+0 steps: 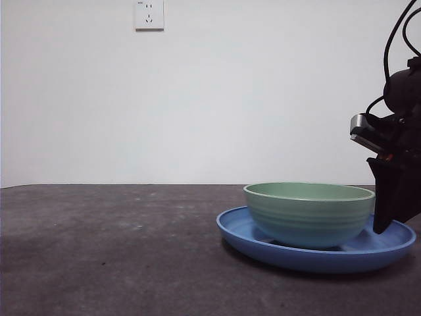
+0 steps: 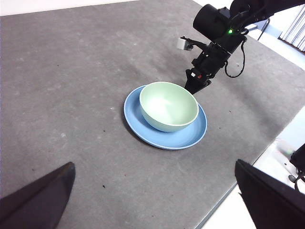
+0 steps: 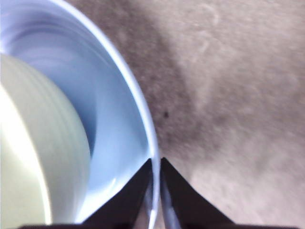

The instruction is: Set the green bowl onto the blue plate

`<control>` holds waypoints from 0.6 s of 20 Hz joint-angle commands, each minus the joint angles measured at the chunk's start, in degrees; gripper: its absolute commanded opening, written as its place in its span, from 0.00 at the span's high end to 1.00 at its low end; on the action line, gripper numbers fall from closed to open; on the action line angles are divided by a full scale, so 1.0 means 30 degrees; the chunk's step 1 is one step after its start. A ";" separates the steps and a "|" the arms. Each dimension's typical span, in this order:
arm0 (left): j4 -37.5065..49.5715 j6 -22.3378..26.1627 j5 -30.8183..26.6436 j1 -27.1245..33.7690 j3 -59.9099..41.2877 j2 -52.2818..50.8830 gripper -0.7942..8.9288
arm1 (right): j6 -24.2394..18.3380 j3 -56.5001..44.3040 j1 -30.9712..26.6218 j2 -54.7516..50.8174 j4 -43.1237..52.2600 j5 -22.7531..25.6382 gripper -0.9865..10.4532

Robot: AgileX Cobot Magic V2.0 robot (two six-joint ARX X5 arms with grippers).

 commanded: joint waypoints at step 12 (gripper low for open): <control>0.0240 0.0007 0.0007 -0.0102 0.0182 0.0087 0.30 | 0.3009 0.3330 0.4794 0.0350 0.0204 -0.0036 0.90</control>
